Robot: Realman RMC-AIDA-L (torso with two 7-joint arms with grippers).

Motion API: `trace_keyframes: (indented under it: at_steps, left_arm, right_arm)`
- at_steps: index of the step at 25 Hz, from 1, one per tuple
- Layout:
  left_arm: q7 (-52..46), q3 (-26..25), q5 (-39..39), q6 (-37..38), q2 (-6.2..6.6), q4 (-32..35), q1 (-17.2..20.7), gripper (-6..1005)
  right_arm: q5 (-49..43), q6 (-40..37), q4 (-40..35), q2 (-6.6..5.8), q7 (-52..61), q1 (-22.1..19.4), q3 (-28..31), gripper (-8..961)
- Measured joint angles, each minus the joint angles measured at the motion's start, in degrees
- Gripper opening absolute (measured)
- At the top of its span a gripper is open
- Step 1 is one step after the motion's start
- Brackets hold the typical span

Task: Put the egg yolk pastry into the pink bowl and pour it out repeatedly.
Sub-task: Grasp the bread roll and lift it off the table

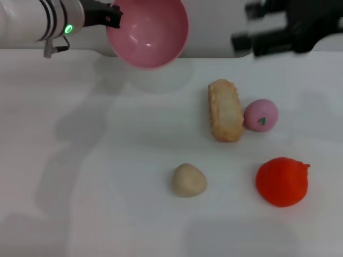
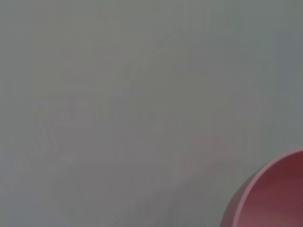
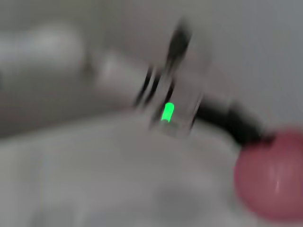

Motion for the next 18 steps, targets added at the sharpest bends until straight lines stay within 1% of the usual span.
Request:
trace_keyframes:
  at_steps: [2, 4, 5, 7, 9, 12, 14, 16, 18]
  left_arm:
    - [0.2, -1.8, 0.0, 2.1, 0.04, 0.0, -0.2, 41]
    - [0.3, -3.7, 0.1, 4.7, 0.13, 0.2, -0.4, 41]
    - [0.3, -4.5, 0.2, 5.8, 0.20, 0.2, -0.6, 41]
    - [0.3, -6.1, 0.5, 8.6, 0.37, 0.1, -1.2, 41]
    - [0.3, -7.5, 0.6, 11.3, 0.73, -0.1, -1.5, 41]
    - [0.3, -8.6, 0.6, 14.4, 1.40, -0.1, -1.3, 41]
    - [0.3, -8.7, 0.7, 15.3, 1.61, -0.1, -1.2, 42]
    - [0.5, -8.8, 0.9, 17.4, 2.13, 0.0, -0.7, 42]
    - [0.5, -8.8, 1.0, 17.6, 2.15, 0.0, -0.6, 42]
  right_arm:
    - [-10.6, -5.0, 3.4, 1.28, 2.7, 5.6, -2.1, 686]
    - [-20.4, -7.2, 8.9, 3.30, 3.1, 10.3, -4.9, 686]
    - [-25.5, -6.7, 12.7, 4.43, 2.9, 12.5, -6.8, 686]
    - [-30.8, -3.8, 20.0, 5.63, 2.4, 15.1, -10.9, 685]
    - [-32.1, 1.2, 26.5, 5.77, 2.3, 16.8, -15.9, 684]
    - [-28.8, 9.3, 33.9, 5.84, 2.3, 17.9, -23.0, 682]
    - [-26.1, 13.1, 36.1, 5.84, 2.3, 18.1, -26.5, 681]
    - [-23.2, 16.7, 37.3, 5.85, 2.3, 18.1, -29.6, 681]
    - [-21.2, 19.1, 38.0, 5.91, 2.4, 18.0, -31.7, 682]
